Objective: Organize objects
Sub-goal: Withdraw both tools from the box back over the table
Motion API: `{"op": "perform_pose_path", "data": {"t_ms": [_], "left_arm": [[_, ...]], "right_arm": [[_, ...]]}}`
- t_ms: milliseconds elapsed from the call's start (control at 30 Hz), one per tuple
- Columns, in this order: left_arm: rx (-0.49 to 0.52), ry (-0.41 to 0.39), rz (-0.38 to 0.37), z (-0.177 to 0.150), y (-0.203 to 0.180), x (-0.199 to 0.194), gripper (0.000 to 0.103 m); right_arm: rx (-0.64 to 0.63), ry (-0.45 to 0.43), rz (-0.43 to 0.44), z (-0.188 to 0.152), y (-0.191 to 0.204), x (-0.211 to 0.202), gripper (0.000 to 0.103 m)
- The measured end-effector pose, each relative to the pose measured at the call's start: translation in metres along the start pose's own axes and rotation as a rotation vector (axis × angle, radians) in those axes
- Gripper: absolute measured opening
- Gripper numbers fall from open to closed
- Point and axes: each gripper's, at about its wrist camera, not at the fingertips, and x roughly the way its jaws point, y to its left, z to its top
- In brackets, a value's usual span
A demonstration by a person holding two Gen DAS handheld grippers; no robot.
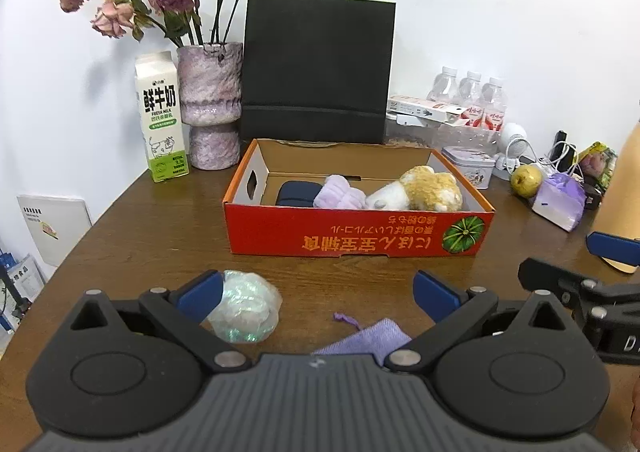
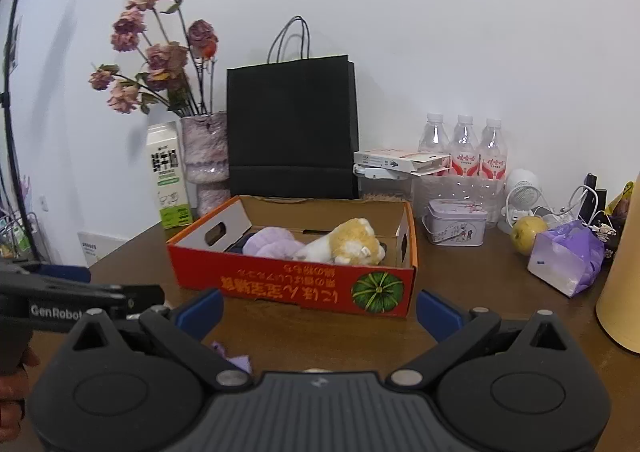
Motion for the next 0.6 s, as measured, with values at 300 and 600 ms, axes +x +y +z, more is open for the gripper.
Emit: {"op": "perform_pose_path", "data": {"t_ms": [300, 600], "left_arm": [[0.018, -0.006, 0.006, -0.021, 0.0, -0.038, 0.103], [0.021, 0.022, 0.012, -0.048, 0.006, -0.061, 0.103]], "right_arm": [[-0.036, 0.005, -0.001, -0.019, 0.012, -0.04, 0.103], [-0.082, 0.04, -0.005, -0.048, 0.021, -0.067, 0.103]]}}
